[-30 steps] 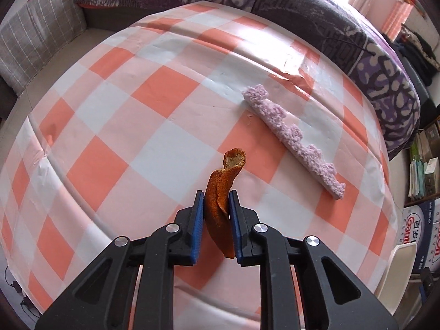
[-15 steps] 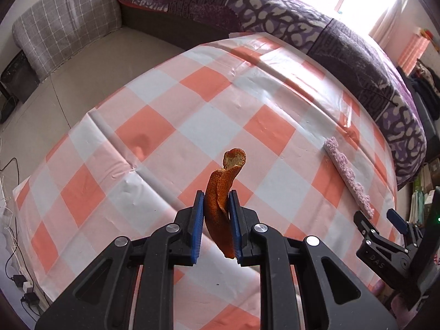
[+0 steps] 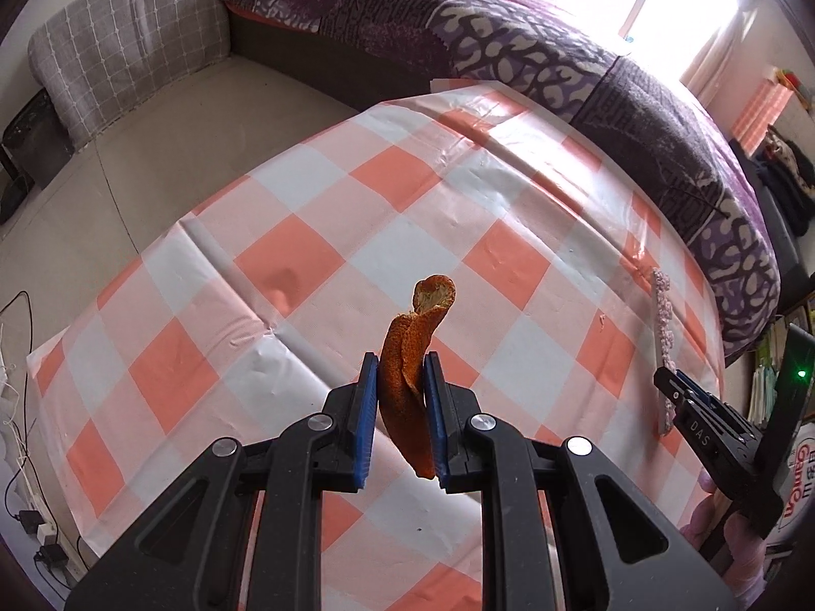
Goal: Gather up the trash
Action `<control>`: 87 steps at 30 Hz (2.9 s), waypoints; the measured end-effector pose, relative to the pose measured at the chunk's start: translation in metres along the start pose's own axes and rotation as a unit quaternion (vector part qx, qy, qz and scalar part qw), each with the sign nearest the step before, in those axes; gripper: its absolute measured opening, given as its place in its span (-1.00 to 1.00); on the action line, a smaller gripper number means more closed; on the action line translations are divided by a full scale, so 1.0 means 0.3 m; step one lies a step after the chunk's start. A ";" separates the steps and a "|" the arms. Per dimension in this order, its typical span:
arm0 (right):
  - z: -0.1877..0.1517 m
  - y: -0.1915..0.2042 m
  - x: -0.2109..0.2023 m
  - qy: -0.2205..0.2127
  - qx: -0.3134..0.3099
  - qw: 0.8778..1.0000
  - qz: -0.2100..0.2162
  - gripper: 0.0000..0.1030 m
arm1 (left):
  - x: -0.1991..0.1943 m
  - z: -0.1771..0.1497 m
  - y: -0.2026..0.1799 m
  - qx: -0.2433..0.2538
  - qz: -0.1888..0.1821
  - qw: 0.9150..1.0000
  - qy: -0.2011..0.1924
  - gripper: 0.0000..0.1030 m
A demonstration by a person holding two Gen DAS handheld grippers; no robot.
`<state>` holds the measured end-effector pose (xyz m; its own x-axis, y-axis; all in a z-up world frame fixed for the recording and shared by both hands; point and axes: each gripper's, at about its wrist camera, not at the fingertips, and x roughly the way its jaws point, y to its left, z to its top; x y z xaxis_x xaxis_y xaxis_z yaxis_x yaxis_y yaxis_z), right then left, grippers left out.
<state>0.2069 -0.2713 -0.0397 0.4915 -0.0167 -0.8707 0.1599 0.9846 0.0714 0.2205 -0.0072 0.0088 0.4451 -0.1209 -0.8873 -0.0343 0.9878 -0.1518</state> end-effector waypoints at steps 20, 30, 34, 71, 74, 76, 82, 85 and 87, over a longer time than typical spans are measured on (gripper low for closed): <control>-0.046 -0.059 -0.397 -0.118 0.077 0.989 -0.035 -0.59 | -0.179 -0.028 -0.085 0.011 -0.011 0.997 -0.076 -0.64; -0.137 -0.132 -0.530 -0.125 0.099 0.986 -0.054 -0.59 | -0.203 -0.059 -0.165 0.034 -0.020 0.996 -0.085 -0.64; -0.183 -0.181 -0.578 -0.125 0.118 0.984 -0.053 -0.59 | -0.217 -0.076 -0.208 0.049 -0.026 0.995 -0.089 -0.64; -0.418 -0.562 -0.690 -0.146 0.241 0.951 -0.129 -0.59 | -0.348 -0.274 -0.622 0.147 -0.095 0.980 -0.096 -0.64; -0.436 -0.598 -0.699 -0.142 0.253 0.948 -0.133 -0.59 | -0.352 -0.300 -0.666 0.160 -0.100 0.977 -0.095 -0.64; -0.449 -0.626 -0.703 -0.138 0.263 0.945 -0.134 -0.59 | -0.356 -0.320 -0.697 0.168 -0.105 0.976 -0.095 -0.65; -0.489 -0.704 -0.719 -0.129 0.289 0.938 -0.139 -0.59 | -0.354 -0.382 -0.800 0.200 -0.122 0.968 -0.091 -0.79; -0.512 -0.740 -0.733 -0.132 0.296 0.934 -0.148 -0.59 | -0.347 -0.387 -0.836 0.207 -0.128 0.966 -0.082 -0.78; -0.530 -0.765 -0.743 -0.132 0.303 0.931 -0.152 -0.58 | -0.318 -0.373 -0.846 0.214 -0.118 0.968 -0.064 -0.78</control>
<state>-0.0753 -0.4658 0.0606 0.5256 -0.4002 -0.7507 0.7406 0.6494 0.1724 0.0865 -0.2573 0.0831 0.5040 -0.3617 -0.7843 0.4425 0.8880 -0.1253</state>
